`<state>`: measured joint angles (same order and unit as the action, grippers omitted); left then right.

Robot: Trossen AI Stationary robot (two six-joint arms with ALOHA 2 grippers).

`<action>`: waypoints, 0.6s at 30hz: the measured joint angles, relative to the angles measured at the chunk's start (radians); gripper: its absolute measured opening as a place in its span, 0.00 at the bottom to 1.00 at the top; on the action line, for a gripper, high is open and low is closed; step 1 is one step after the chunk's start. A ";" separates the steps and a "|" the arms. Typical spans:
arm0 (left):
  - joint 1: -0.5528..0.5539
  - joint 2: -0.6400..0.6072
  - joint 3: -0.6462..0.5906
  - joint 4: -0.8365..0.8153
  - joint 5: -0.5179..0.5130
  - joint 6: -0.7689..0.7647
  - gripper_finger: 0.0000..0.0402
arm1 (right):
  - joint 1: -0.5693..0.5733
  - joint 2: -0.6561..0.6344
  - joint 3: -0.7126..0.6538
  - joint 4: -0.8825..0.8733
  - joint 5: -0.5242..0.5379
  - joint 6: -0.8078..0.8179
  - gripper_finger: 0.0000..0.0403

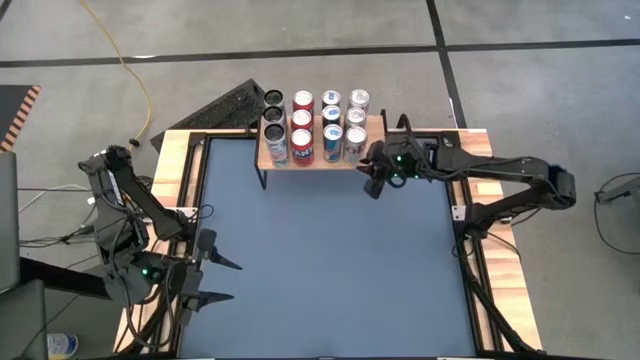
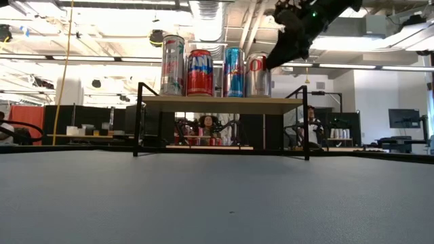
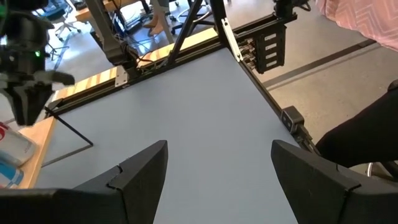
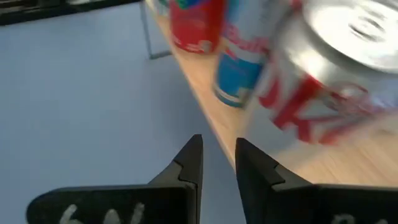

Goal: Place canned beverage on shelf
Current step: Adjust the white soda can

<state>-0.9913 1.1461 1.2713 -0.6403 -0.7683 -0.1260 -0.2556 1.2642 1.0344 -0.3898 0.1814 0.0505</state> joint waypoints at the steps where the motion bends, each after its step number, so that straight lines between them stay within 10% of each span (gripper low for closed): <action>1: 0.000 0.000 0.000 0.004 -0.002 0.001 0.68 | 0.013 0.014 0.000 0.022 0.001 -0.008 0.20; 18: 0.000 0.000 0.000 0.003 -0.012 0.008 0.68 | -0.003 0.148 -0.001 0.124 0.106 -0.056 0.20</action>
<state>-0.9913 1.1465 1.2713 -0.6369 -0.7801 -0.1176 -0.2587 1.4120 1.0332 -0.2657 0.2871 -0.0059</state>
